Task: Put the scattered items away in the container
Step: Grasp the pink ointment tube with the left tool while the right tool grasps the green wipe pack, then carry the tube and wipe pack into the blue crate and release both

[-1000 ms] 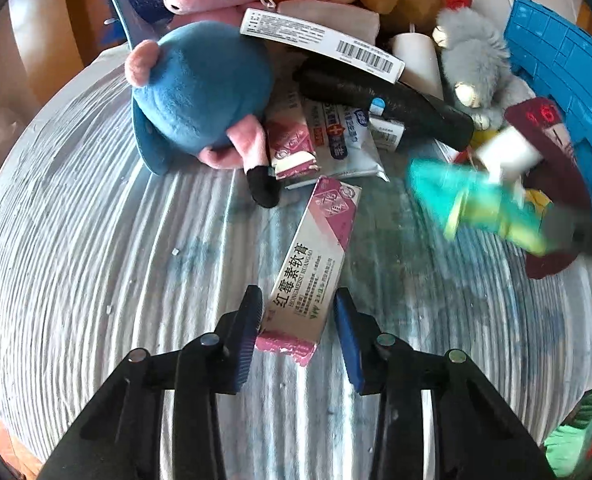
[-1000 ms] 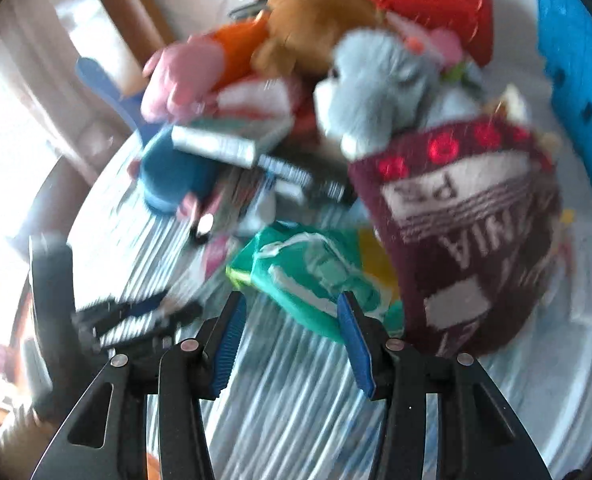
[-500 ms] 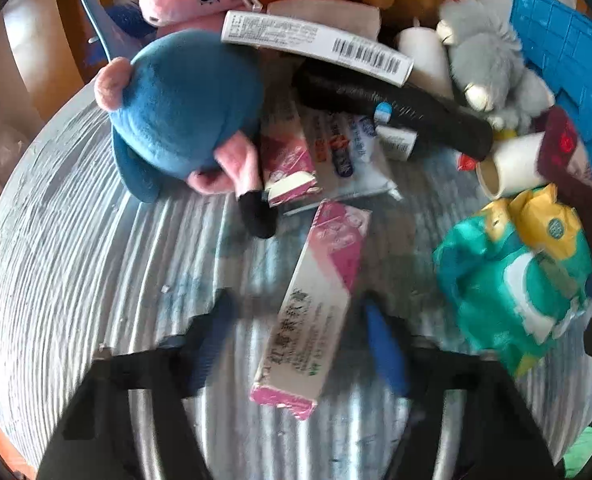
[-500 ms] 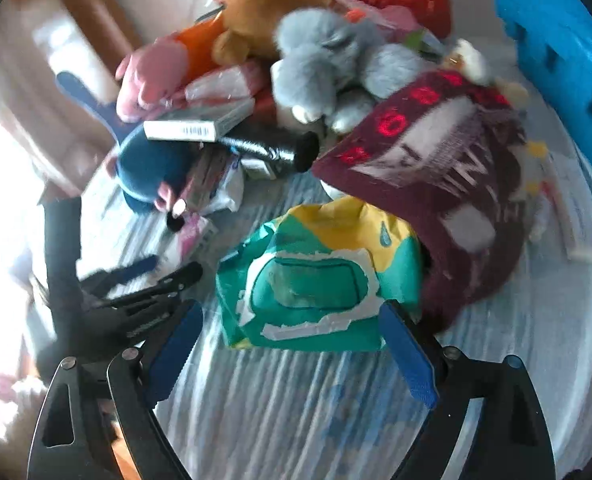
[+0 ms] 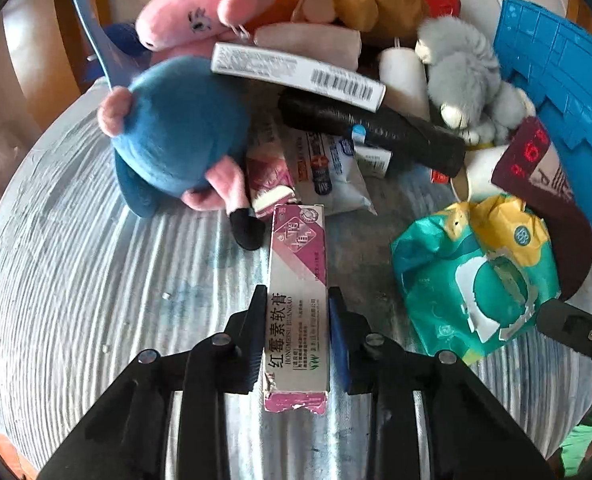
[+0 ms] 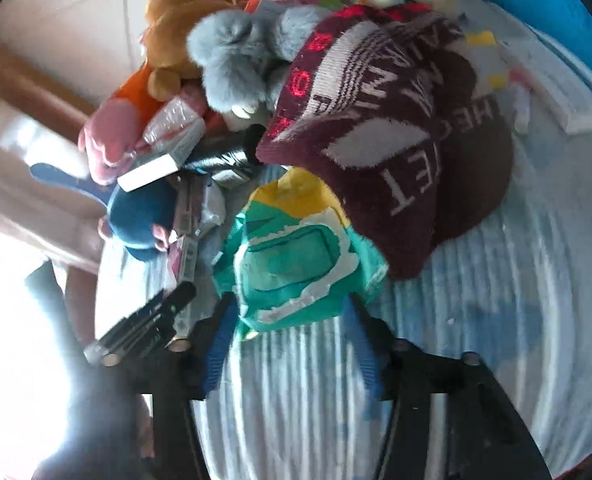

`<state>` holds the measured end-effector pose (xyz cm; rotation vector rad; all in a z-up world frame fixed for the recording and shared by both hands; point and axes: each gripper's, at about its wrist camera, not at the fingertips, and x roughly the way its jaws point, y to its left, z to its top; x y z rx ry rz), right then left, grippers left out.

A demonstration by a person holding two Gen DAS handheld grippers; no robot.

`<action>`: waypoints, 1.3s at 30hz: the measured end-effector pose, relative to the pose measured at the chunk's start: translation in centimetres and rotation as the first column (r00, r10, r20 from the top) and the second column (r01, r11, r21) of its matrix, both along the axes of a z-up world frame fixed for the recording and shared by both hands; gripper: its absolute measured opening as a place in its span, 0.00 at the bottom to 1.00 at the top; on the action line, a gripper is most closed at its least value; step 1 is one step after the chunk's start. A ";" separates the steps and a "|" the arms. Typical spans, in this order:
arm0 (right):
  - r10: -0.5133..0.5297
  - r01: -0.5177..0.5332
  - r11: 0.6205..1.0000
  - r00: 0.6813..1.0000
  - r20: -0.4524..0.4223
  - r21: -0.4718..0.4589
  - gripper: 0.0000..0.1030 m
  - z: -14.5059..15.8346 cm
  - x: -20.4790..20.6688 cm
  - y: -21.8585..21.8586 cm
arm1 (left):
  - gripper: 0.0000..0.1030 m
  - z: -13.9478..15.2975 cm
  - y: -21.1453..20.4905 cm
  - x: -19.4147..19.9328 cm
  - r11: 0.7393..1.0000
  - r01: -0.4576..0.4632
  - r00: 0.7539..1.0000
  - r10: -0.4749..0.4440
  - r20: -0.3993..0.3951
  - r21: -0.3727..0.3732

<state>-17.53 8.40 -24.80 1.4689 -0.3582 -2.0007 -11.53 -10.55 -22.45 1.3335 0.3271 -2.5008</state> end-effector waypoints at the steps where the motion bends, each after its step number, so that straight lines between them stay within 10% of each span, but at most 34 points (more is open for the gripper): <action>1: -0.011 0.011 1.000 1.000 -0.001 0.003 0.68 0.1 0.3 0.2 | 0.27 0.5 0.1 0.2 1.000 0.004 1.000 -0.004 -0.008 -0.001; 6: -0.061 0.061 0.998 0.998 0.015 0.021 0.76 -0.2 0.7 1.9 | 0.27 3.5 1.9 1.4 0.999 0.041 0.997 -0.040 -0.063 0.010; 9: -0.087 0.088 0.996 0.995 0.048 -0.020 0.63 -1.2 -0.5 1.7 | 0.27 4.2 2.5 -0.8 0.995 0.096 0.992 -0.092 -0.081 0.039; 17: -0.077 0.083 0.993 0.995 0.068 -0.090 0.59 -3.1 -2.7 -0.7 | 0.27 -1.3 0.6 -0.8 0.996 0.078 0.996 -0.076 -0.038 0.045; 21: -0.025 0.029 0.999 0.997 0.080 -0.040 0.25 -3.2 -2.9 -2.1 | 0.27 -0.7 1.8 -0.2 0.995 0.093 0.995 -0.091 -0.045 0.033; 26: 0.136 -0.137 0.991 0.986 -0.097 -0.003 0.17 1.6 -0.4 -3.9 | 0.27 0.8 1.8 0.2 0.999 0.053 0.996 -0.052 -0.066 0.013; 39: 0.281 -0.293 0.955 0.838 -0.467 0.048 0.14 16.3 0.6 -2.3 | 0.27 12.4 3.8 1.0 0.995 -0.081 0.962 0.061 -0.265 -0.064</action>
